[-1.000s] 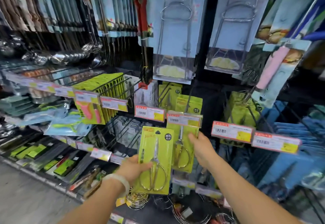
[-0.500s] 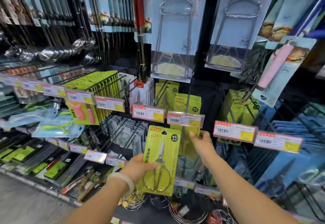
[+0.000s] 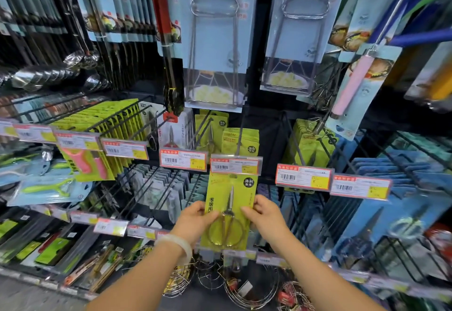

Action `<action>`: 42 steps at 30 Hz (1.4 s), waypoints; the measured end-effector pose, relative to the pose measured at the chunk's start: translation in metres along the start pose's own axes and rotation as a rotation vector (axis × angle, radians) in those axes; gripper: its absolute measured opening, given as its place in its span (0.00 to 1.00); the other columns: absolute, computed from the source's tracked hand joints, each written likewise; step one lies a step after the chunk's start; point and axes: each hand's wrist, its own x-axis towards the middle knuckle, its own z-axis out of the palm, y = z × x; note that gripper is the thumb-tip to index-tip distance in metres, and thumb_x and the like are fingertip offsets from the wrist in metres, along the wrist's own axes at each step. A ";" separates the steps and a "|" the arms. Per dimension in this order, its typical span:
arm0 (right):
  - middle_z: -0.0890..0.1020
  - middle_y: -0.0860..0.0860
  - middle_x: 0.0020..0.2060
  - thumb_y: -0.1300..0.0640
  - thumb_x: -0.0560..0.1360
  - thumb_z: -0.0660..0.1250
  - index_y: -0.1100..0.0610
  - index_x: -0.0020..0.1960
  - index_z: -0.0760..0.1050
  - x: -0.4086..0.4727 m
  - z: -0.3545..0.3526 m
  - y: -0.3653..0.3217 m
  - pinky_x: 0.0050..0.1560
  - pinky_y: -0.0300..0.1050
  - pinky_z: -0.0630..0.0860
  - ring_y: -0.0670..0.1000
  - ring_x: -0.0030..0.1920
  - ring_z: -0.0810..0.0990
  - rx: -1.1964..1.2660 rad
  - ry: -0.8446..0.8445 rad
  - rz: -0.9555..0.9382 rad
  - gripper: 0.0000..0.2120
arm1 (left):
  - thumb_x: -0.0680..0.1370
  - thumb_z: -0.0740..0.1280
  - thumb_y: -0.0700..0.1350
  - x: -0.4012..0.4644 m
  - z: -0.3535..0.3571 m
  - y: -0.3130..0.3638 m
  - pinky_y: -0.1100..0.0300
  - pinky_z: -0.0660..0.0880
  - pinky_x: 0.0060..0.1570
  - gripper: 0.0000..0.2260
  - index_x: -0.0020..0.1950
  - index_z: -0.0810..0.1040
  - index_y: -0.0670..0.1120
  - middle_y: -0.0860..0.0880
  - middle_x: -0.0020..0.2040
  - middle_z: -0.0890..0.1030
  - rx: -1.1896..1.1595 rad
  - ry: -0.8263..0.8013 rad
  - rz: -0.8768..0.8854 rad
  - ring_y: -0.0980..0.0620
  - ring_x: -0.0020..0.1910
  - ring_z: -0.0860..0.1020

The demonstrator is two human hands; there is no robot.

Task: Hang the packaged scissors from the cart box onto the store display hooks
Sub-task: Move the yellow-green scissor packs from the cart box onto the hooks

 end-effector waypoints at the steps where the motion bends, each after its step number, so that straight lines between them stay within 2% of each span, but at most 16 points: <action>1: 0.75 0.49 0.32 0.63 0.76 0.65 0.58 0.37 0.70 0.001 -0.004 -0.006 0.35 0.27 0.68 0.43 0.35 0.72 0.000 0.019 -0.025 0.10 | 0.74 0.71 0.42 0.005 0.001 0.004 0.40 0.75 0.59 0.05 0.48 0.78 0.44 0.42 0.49 0.83 -0.007 0.029 0.014 0.41 0.52 0.81; 3: 0.74 0.42 0.32 0.64 0.76 0.65 0.55 0.37 0.70 0.007 -0.008 -0.018 0.34 0.27 0.68 0.38 0.34 0.70 0.014 0.061 -0.069 0.11 | 0.74 0.71 0.42 0.011 0.005 0.016 0.38 0.75 0.57 0.04 0.43 0.78 0.43 0.40 0.47 0.83 -0.031 0.063 0.036 0.40 0.49 0.81; 6: 0.79 0.48 0.41 0.63 0.76 0.65 0.57 0.47 0.73 0.016 -0.009 -0.021 0.40 0.31 0.72 0.43 0.41 0.75 0.036 0.094 -0.088 0.02 | 0.74 0.71 0.41 0.016 0.009 0.024 0.38 0.75 0.56 0.03 0.42 0.79 0.43 0.39 0.46 0.83 -0.054 0.088 0.038 0.37 0.51 0.81; 9: 0.78 0.47 0.40 0.63 0.77 0.64 0.57 0.49 0.73 0.015 -0.007 -0.014 0.35 0.25 0.71 0.44 0.40 0.75 0.054 0.100 -0.048 0.02 | 0.74 0.71 0.41 0.013 0.011 0.022 0.39 0.76 0.55 0.02 0.42 0.79 0.44 0.39 0.48 0.84 -0.034 0.072 0.001 0.38 0.51 0.81; 11: 0.78 0.48 0.39 0.63 0.77 0.63 0.57 0.49 0.73 0.013 -0.005 -0.010 0.32 0.25 0.71 0.44 0.38 0.76 0.069 0.095 -0.030 0.02 | 0.74 0.71 0.41 0.012 0.012 0.019 0.41 0.77 0.56 0.02 0.42 0.80 0.45 0.40 0.47 0.84 -0.029 0.060 -0.022 0.39 0.50 0.82; 12: 0.79 0.48 0.39 0.62 0.77 0.63 0.57 0.50 0.73 0.013 -0.004 -0.010 0.33 0.26 0.71 0.44 0.38 0.76 0.077 0.097 -0.027 0.03 | 0.74 0.71 0.41 0.013 0.012 0.018 0.42 0.77 0.56 0.03 0.41 0.80 0.45 0.41 0.45 0.84 -0.015 0.064 -0.025 0.41 0.49 0.82; 14: 0.80 0.51 0.41 0.61 0.77 0.63 0.56 0.51 0.74 0.018 -0.002 -0.007 0.40 0.34 0.74 0.47 0.40 0.77 0.069 0.120 -0.017 0.04 | 0.75 0.71 0.41 0.015 0.012 0.022 0.43 0.77 0.56 0.03 0.41 0.80 0.45 0.42 0.45 0.84 -0.002 0.076 -0.023 0.42 0.47 0.82; 16: 0.80 0.53 0.44 0.59 0.77 0.64 0.53 0.51 0.74 0.023 -0.001 -0.005 0.47 0.42 0.74 0.50 0.45 0.77 0.041 0.142 -0.006 0.04 | 0.75 0.70 0.41 0.020 0.015 0.024 0.45 0.78 0.55 0.03 0.46 0.80 0.42 0.42 0.45 0.83 -0.012 0.096 -0.026 0.41 0.49 0.81; 19: 0.79 0.51 0.51 0.53 0.77 0.63 0.52 0.58 0.72 0.031 -0.002 0.000 0.54 0.45 0.73 0.52 0.55 0.78 -0.069 0.143 0.052 0.10 | 0.76 0.68 0.43 0.024 0.020 0.027 0.57 0.75 0.53 0.16 0.62 0.74 0.40 0.45 0.52 0.79 0.117 0.135 -0.027 0.46 0.51 0.77; 21: 0.75 0.53 0.60 0.50 0.78 0.62 0.54 0.67 0.66 0.033 -0.004 0.005 0.60 0.46 0.71 0.53 0.62 0.75 -0.158 0.121 0.124 0.20 | 0.77 0.67 0.43 0.027 0.025 0.024 0.56 0.71 0.57 0.23 0.69 0.66 0.38 0.41 0.62 0.76 0.228 0.150 -0.080 0.45 0.58 0.75; 23: 0.70 0.55 0.67 0.49 0.78 0.61 0.56 0.71 0.60 0.030 -0.010 0.014 0.62 0.46 0.69 0.55 0.67 0.71 -0.247 0.107 0.185 0.25 | 0.78 0.66 0.44 0.028 0.033 0.018 0.57 0.70 0.54 0.26 0.72 0.61 0.38 0.41 0.67 0.72 0.389 0.103 -0.127 0.43 0.60 0.74; 25: 0.71 0.57 0.67 0.49 0.78 0.61 0.57 0.71 0.59 0.024 -0.022 0.026 0.59 0.46 0.70 0.57 0.64 0.73 -0.394 0.091 0.219 0.25 | 0.77 0.66 0.47 0.028 0.049 0.010 0.53 0.72 0.59 0.29 0.74 0.59 0.41 0.41 0.70 0.69 0.616 -0.009 -0.127 0.43 0.62 0.73; 28: 0.75 0.60 0.61 0.50 0.77 0.63 0.59 0.69 0.62 0.013 -0.045 0.043 0.56 0.48 0.73 0.59 0.60 0.76 -0.594 0.064 0.261 0.25 | 0.76 0.66 0.53 0.025 0.082 0.008 0.49 0.64 0.70 0.34 0.76 0.55 0.44 0.42 0.74 0.62 1.064 -0.095 0.022 0.41 0.72 0.63; 32: 0.71 0.59 0.66 0.49 0.75 0.65 0.58 0.70 0.62 -0.012 -0.086 0.066 0.66 0.49 0.68 0.59 0.67 0.68 -0.922 0.071 0.266 0.27 | 0.77 0.65 0.52 0.016 0.143 0.020 0.46 0.50 0.75 0.34 0.77 0.51 0.48 0.43 0.78 0.50 1.396 -0.218 0.273 0.42 0.77 0.50; 36: 0.68 0.57 0.66 0.49 0.74 0.65 0.58 0.69 0.62 -0.052 -0.143 0.094 0.68 0.50 0.65 0.58 0.68 0.65 -1.061 0.112 0.317 0.27 | 0.77 0.63 0.50 -0.002 0.218 0.029 0.43 0.48 0.74 0.33 0.77 0.50 0.46 0.41 0.78 0.47 1.522 -0.401 0.416 0.40 0.77 0.46; 42: 0.67 0.58 0.66 0.47 0.74 0.66 0.59 0.70 0.60 -0.125 -0.259 0.125 0.67 0.52 0.65 0.59 0.68 0.65 -1.032 0.253 0.514 0.30 | 0.78 0.63 0.48 -0.045 0.352 0.030 0.43 0.48 0.75 0.33 0.77 0.49 0.45 0.41 0.77 0.49 1.535 -0.595 0.589 0.40 0.77 0.48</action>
